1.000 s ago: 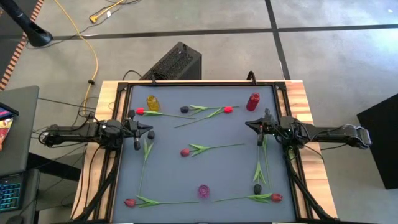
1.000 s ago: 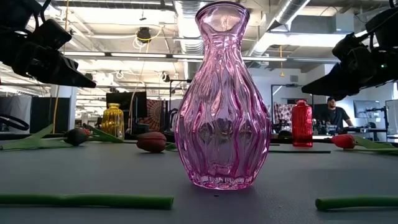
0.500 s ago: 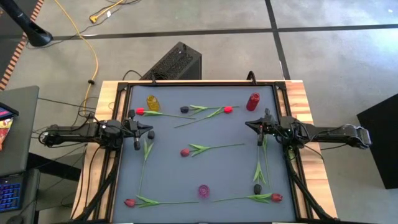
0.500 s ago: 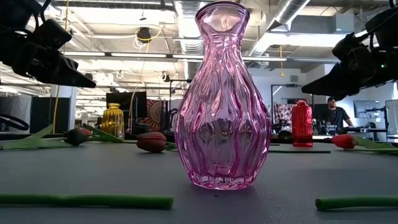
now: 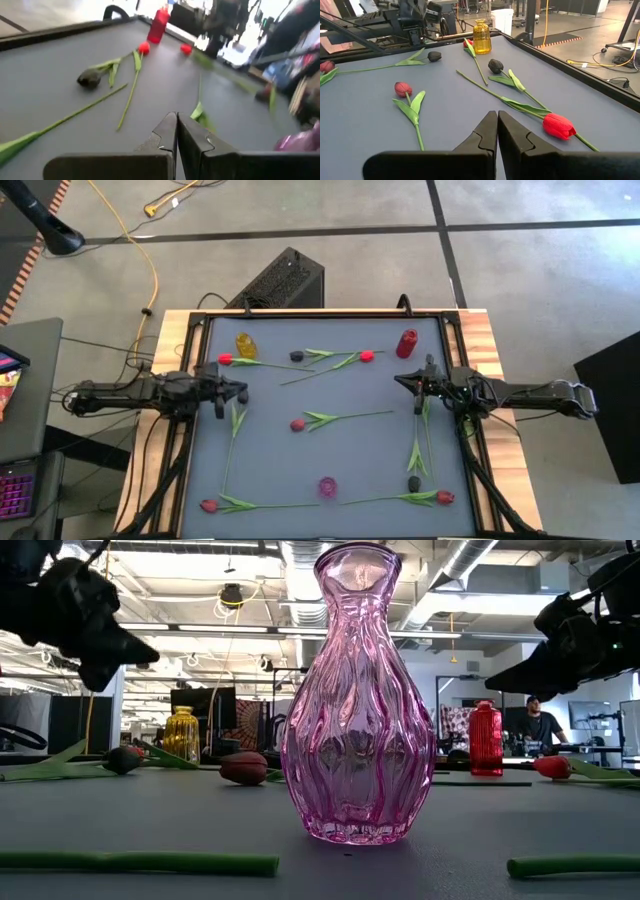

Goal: Sort flowers into vase by color
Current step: Put the middle black flower into the yellow vase

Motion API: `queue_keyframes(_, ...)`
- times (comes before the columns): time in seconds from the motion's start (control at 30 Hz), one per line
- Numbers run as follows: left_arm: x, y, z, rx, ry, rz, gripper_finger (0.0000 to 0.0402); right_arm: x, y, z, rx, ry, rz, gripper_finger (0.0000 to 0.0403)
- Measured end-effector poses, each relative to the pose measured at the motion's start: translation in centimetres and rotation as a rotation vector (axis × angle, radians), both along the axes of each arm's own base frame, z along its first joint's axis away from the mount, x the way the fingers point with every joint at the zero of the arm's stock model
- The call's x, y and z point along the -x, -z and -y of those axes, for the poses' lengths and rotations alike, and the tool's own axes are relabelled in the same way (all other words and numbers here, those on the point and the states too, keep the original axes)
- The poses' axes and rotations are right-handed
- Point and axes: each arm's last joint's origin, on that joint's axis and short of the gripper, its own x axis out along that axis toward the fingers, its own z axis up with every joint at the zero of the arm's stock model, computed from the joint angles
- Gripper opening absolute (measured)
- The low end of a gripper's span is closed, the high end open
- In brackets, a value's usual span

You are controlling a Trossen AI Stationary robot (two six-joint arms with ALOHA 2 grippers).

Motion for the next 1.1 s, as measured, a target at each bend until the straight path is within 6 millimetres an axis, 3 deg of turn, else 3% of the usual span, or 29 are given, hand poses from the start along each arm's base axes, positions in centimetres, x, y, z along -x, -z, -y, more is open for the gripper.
queue_keyframes(0.27,-0.1,-1.6,-0.4,0.060,-0.155,0.191,0.0000,0.0,0.0,0.0,0.000,0.000,0.000,0.0042)
queue_keyframes(0.6,-0.4,-2.7,-0.2,-0.079,-0.069,0.257,0.0000,0.0,-0.1,0.0,-0.082,0.025,0.046,0.0042)
queue_keyframes(0.83,-2.4,-2.7,0.0,-0.133,0.025,0.153,0.0000,-0.1,-1.6,0.3,-0.076,0.037,0.148,0.0042)
queue_keyframes(1.1,-5.6,-6.3,0.2,-0.181,0.100,-0.016,0.0000,-0.2,-5.6,0.0,-0.007,-0.035,0.245,0.0047)
